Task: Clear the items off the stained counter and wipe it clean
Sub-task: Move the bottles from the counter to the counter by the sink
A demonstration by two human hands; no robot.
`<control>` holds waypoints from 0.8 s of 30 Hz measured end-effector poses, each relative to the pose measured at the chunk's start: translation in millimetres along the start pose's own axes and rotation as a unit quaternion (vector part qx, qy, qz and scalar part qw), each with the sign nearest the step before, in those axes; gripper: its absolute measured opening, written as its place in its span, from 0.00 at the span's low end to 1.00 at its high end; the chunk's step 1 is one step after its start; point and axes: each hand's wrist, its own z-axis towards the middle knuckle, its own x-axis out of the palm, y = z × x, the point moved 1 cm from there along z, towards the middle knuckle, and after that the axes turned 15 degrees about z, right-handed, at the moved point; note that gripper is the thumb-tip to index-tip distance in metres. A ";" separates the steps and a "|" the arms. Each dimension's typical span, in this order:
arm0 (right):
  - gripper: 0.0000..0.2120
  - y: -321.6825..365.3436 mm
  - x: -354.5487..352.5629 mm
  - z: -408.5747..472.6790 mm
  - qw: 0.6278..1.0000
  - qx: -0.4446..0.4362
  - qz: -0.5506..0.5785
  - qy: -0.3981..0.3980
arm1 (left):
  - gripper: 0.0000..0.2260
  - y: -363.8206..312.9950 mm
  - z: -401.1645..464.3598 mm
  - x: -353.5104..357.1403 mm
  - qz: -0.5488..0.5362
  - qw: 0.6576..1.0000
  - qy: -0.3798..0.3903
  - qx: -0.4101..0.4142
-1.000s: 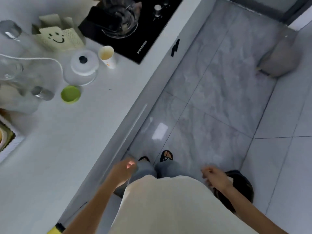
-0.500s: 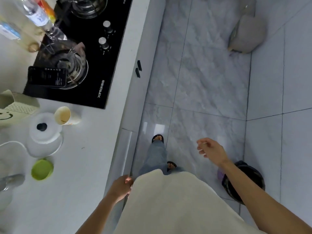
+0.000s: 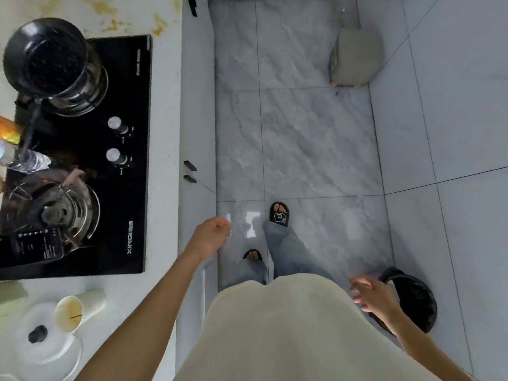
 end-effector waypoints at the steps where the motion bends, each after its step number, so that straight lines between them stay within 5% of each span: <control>1: 0.07 9.8 -3.5 11.9 1.000 0.015 0.010 0.005 | 0.07 -13.9 8.8 -7.9 -0.004 1.000 -0.003 0.002; 12: 0.09 255.3 -2.1 104.1 0.995 -0.023 0.080 0.055 | 0.08 -47.5 54.8 -31.6 0.074 0.993 0.044 -0.085; 17: 0.06 378.1 23.6 117.7 0.988 -0.129 0.017 0.079 | 0.08 -35.1 66.1 -38.4 0.063 0.983 0.067 -0.160; 24: 0.06 491.5 46.6 152.4 0.983 -0.160 -0.027 0.086 | 0.07 -70.7 132.1 -101.1 0.038 0.981 0.073 -0.176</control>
